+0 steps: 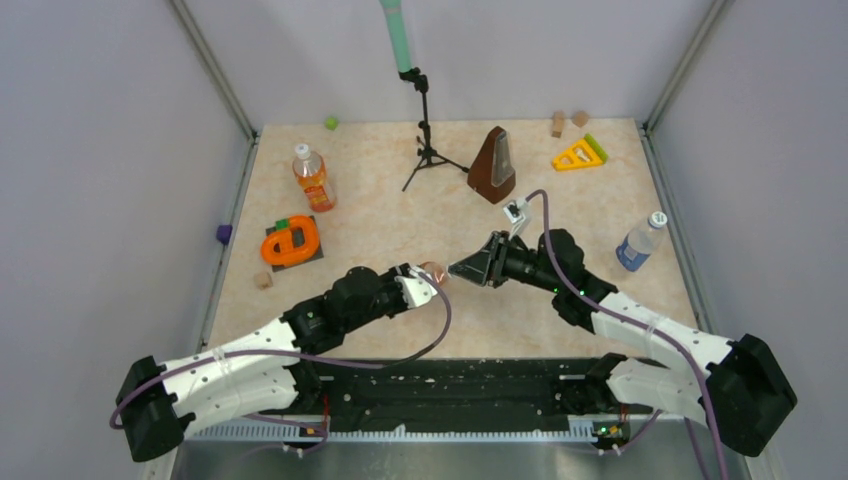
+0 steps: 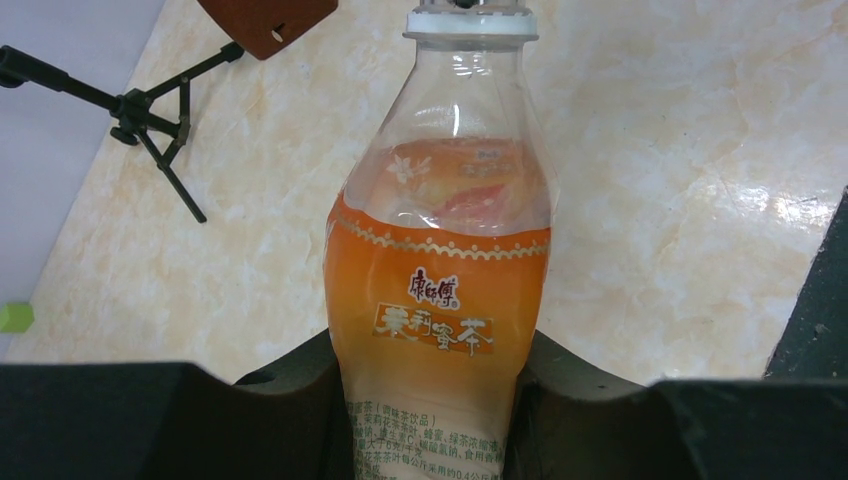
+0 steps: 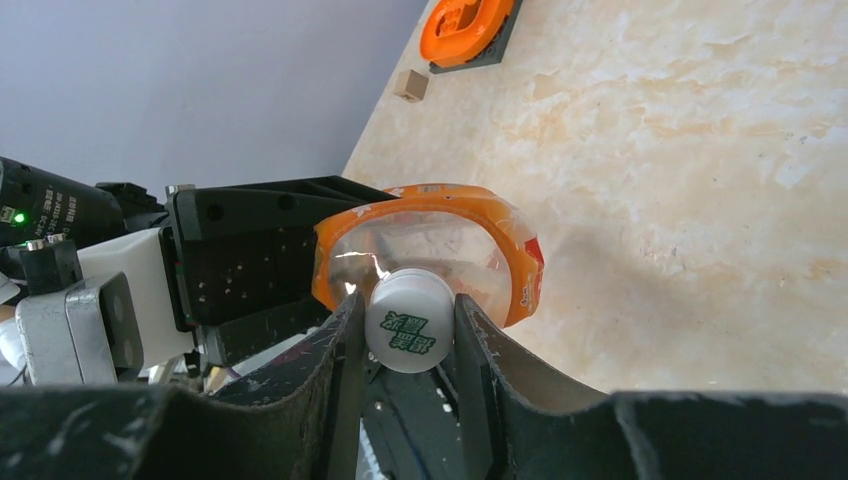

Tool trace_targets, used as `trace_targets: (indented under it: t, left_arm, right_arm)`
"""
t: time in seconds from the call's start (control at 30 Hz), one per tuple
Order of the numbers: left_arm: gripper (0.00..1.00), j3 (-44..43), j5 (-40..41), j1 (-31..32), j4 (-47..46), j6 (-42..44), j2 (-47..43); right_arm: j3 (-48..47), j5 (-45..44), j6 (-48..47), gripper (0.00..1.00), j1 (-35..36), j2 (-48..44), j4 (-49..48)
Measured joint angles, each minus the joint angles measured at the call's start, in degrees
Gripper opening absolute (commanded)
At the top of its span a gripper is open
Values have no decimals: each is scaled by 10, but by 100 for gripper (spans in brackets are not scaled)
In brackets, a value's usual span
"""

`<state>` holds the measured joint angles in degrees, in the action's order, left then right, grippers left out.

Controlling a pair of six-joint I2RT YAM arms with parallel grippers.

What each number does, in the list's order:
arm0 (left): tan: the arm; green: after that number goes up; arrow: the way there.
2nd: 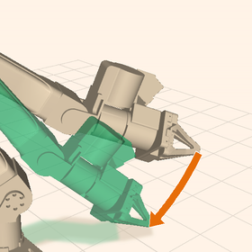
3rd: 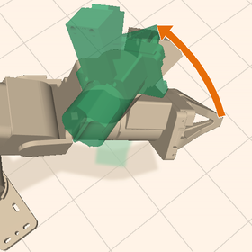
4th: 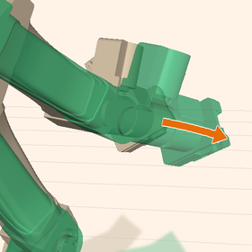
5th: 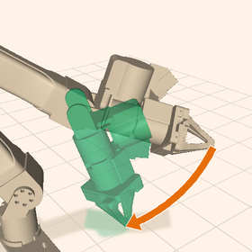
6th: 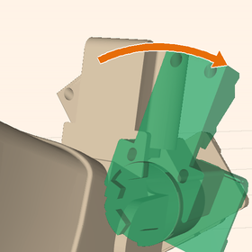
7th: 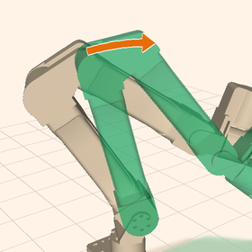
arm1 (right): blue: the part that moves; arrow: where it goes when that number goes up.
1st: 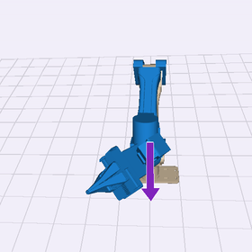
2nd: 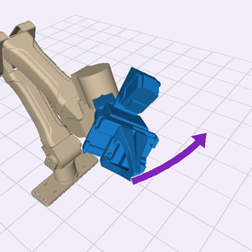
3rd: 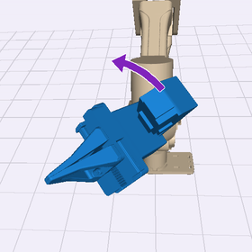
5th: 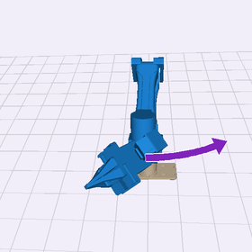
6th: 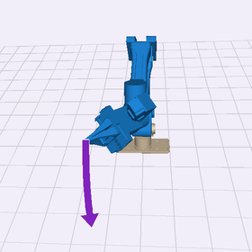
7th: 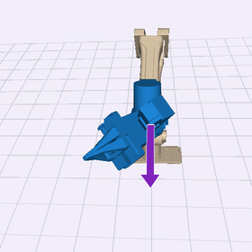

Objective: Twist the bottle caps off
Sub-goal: Unscrew the bottle cap from the plastic bottle.

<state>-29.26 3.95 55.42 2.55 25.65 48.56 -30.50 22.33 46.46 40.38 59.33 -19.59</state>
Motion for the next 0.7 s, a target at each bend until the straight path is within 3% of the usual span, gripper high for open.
trace_targets:
  t: [0.1, 0.7]
  left_arm:
    - [0, 0, -1, 0, 7, -1, 2]
    - [0, 0, -1, 0, 9, -2, 3]
  right_arm:
    - [-3, 2, -10, 42, 0, 0, 17]
    - [-4, 8, -14, 39, 0, 4, 23]
